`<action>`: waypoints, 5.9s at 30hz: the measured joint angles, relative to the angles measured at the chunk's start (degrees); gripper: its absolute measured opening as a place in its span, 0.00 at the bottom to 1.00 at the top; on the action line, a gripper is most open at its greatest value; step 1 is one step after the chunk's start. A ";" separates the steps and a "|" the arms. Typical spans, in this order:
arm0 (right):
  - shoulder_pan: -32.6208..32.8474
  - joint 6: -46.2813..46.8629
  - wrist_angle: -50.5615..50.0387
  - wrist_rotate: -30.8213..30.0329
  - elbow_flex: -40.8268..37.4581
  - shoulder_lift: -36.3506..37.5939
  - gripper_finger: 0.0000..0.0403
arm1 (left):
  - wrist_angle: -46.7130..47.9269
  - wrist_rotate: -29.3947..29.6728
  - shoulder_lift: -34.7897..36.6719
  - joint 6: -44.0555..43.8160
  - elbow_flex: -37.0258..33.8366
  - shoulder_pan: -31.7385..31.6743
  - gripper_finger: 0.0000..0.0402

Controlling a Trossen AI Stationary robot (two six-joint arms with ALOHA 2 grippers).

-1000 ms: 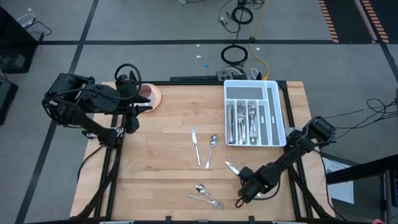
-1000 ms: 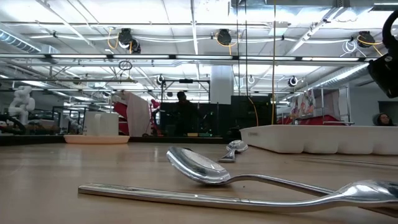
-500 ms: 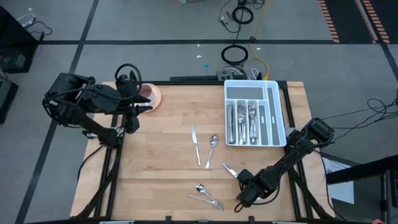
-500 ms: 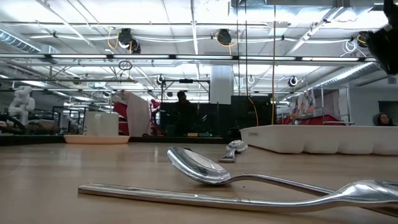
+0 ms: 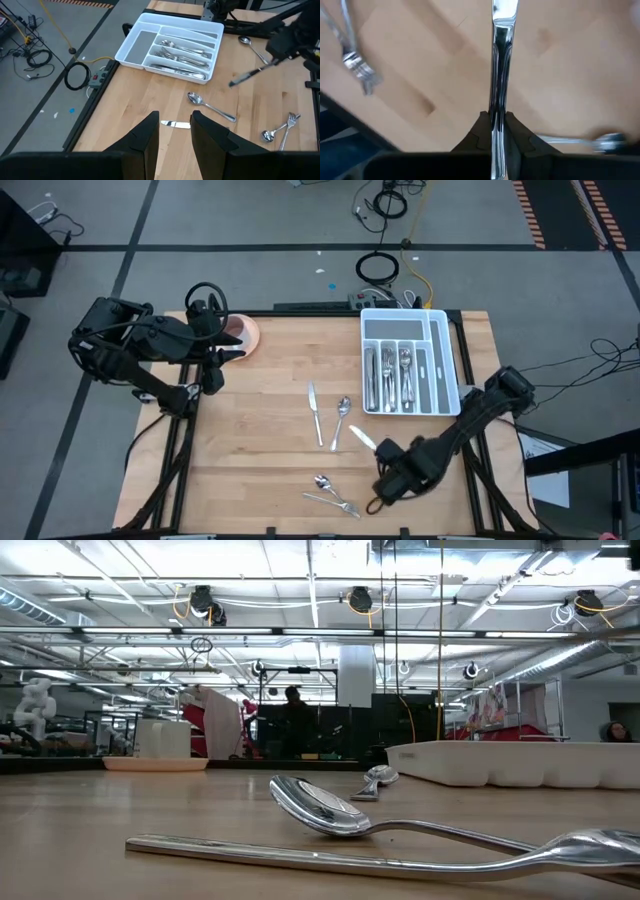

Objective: Sort silverware
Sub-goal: Put the silver knife into the white cutlery tray, then put the silver spoon into the white cutlery tray

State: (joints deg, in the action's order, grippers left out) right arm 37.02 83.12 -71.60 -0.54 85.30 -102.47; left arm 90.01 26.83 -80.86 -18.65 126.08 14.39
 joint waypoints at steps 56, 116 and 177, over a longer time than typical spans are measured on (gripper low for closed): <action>-44.47 -12.92 36.46 -13.68 -31.79 15.03 0.00 | 0.00 2.16 0.00 -2.03 0.00 -0.02 0.29; -47.57 -78.53 35.56 12.89 -18.30 5.98 0.50 | 0.00 3.51 -0.02 -3.49 0.02 -0.45 0.29; -59.66 -94.91 -1.41 17.51 -7.83 24.47 0.00 | 0.00 3.50 -0.02 -1.90 0.02 -4.26 0.29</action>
State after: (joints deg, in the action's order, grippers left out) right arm -22.63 -11.79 -73.01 16.96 77.47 -78.01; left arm 90.02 30.32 -80.88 -20.56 126.10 10.13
